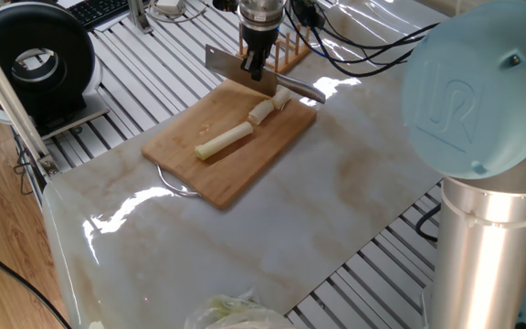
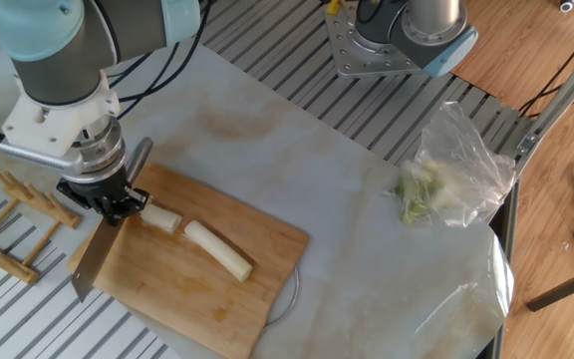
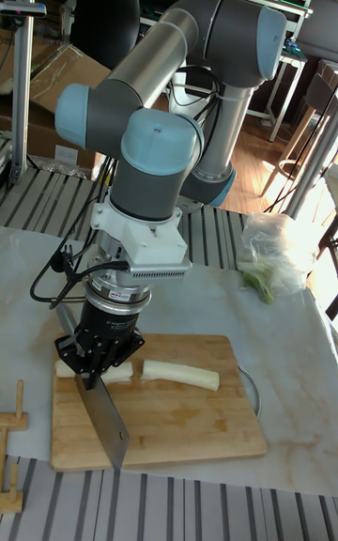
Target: Chop the scallions
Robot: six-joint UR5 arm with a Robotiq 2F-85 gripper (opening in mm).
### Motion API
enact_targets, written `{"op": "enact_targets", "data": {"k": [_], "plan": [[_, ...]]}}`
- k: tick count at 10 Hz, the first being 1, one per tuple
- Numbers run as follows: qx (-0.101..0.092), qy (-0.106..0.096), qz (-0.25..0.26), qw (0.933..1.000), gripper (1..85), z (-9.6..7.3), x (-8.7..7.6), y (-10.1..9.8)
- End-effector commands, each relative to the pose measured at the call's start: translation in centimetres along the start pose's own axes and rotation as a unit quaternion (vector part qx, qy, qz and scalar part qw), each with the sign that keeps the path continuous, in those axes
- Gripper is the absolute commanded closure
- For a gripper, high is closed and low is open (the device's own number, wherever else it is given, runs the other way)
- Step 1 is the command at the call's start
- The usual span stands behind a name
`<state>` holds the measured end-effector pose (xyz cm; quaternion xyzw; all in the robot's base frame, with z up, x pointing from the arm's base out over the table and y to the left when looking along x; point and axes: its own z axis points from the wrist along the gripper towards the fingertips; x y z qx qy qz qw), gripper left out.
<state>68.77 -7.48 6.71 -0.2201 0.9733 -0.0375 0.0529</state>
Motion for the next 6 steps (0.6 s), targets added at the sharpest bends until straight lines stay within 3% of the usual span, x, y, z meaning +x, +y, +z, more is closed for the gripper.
{"op": "enact_targets", "data": {"k": [1,6], "plan": [[-0.005,0.0,0.003,1.0,84.3,-0.09,0.3,-0.03],[-0.006,0.003,0.003,1.0,84.3,0.0,1.01,-0.18]]}}
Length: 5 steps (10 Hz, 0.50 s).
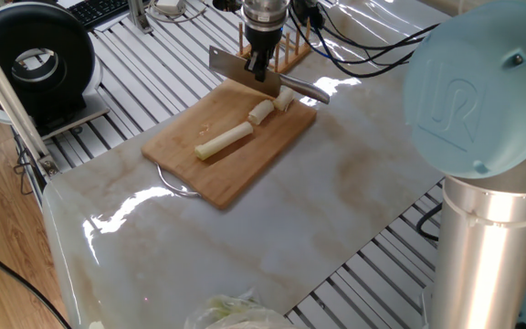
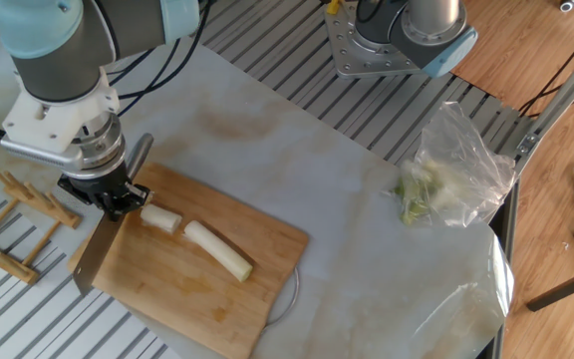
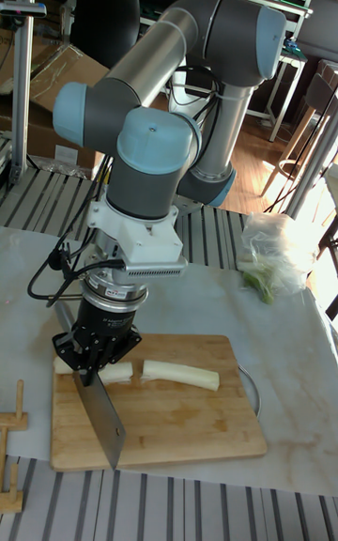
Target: Chop the scallions
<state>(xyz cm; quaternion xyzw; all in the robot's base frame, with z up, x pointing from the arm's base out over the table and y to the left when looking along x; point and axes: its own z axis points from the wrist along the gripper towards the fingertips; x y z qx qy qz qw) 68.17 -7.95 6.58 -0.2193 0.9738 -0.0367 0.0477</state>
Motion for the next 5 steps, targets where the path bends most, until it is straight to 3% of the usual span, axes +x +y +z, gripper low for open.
{"op": "enact_targets", "data": {"k": [1,5], "plan": [[-0.002,-0.004,0.002,1.0,84.3,-0.1,0.1,-0.2],[0.012,-0.018,-0.009,0.9997,84.3,-0.7,-1.3,-0.6]]}}
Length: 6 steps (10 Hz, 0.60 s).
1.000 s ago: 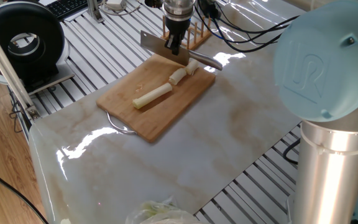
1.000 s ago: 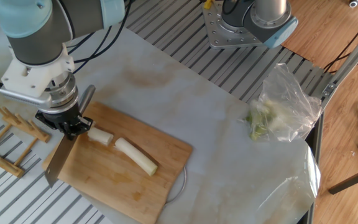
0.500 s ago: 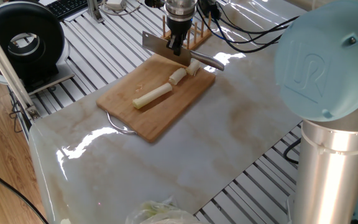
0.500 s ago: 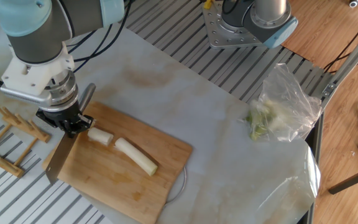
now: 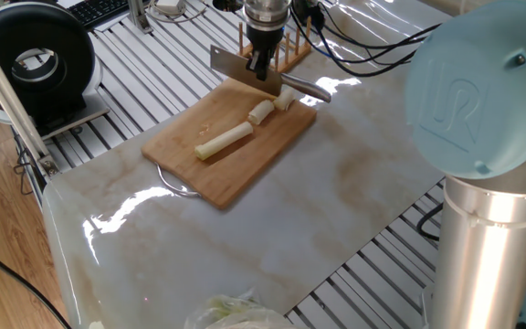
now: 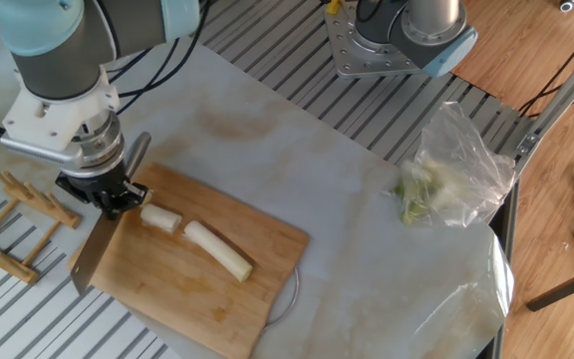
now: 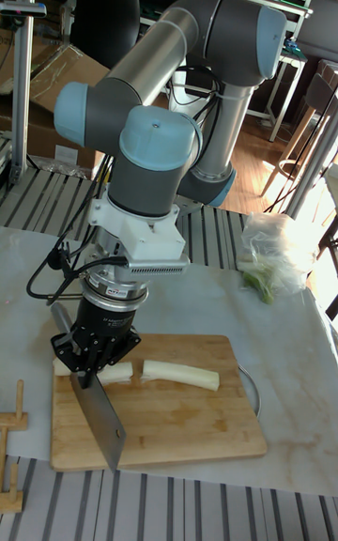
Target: Chop the scallions
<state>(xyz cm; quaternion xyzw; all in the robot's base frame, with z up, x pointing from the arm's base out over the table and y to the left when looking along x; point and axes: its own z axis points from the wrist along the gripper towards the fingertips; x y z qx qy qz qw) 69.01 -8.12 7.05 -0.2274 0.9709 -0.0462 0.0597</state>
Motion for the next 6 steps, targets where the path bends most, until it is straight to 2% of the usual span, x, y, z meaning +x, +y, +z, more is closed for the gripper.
{"op": "enact_targets", "data": {"k": [1,2,4,6], "plan": [[0.005,-0.002,-0.006,1.0,84.3,-0.2,-0.1,-0.4],[0.011,-0.002,-0.01,0.9999,84.3,-0.1,0.4,-0.9],[0.007,0.004,-0.013,0.9999,84.3,-0.1,1.2,-1.1],[-0.019,0.001,-0.01,0.9998,84.3,0.0,1.5,0.2]]}}
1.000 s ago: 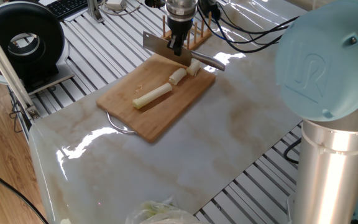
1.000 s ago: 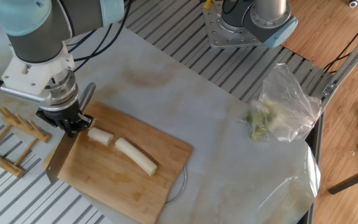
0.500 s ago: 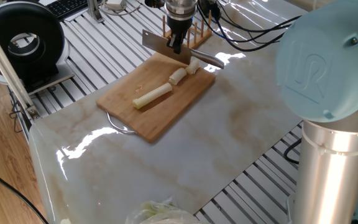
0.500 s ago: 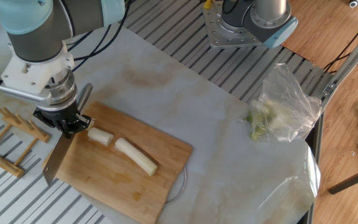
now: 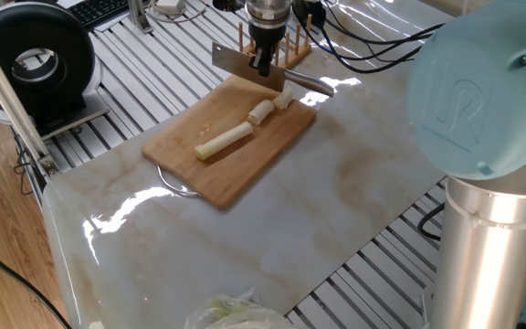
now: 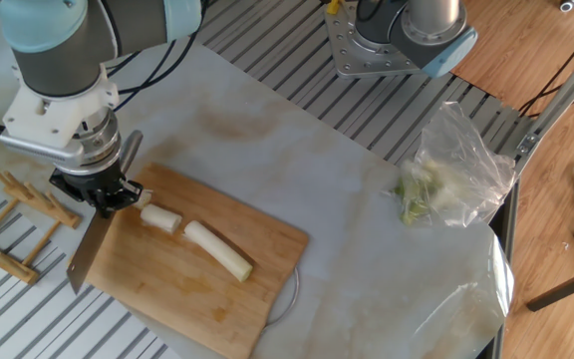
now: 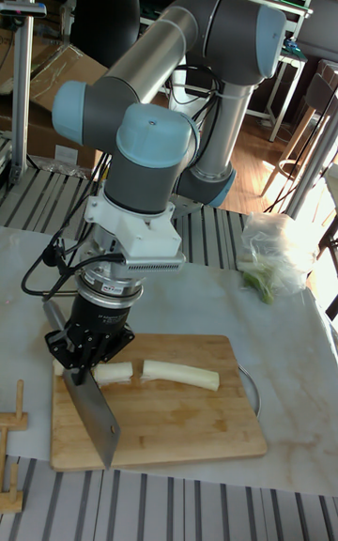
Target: Chop the scallions
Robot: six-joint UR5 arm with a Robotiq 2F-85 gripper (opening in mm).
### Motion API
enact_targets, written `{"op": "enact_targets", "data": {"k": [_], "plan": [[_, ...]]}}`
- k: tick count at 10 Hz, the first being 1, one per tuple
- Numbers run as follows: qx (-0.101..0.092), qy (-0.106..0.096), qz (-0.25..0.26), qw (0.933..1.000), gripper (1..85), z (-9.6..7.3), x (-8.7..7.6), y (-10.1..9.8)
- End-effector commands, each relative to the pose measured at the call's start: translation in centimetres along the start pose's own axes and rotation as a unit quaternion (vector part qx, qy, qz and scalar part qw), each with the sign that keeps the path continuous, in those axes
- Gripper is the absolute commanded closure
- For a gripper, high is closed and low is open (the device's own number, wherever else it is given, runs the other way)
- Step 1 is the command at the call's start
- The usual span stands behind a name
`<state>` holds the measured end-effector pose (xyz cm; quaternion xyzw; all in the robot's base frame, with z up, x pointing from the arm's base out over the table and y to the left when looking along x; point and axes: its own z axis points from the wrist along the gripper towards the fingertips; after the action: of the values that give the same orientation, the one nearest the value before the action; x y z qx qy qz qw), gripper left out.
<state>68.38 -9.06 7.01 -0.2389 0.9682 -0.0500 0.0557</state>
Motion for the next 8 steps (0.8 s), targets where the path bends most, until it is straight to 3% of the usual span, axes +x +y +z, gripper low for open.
{"op": "enact_targets", "data": {"k": [1,5,8], "plan": [[-0.025,-0.003,0.002,0.9997,84.3,0.0,0.6,1.0],[-0.043,0.002,-0.002,0.9991,84.3,-0.2,1.2,1.9],[-0.033,-0.009,-0.006,0.9994,84.3,-0.6,0.2,1.8]]}}
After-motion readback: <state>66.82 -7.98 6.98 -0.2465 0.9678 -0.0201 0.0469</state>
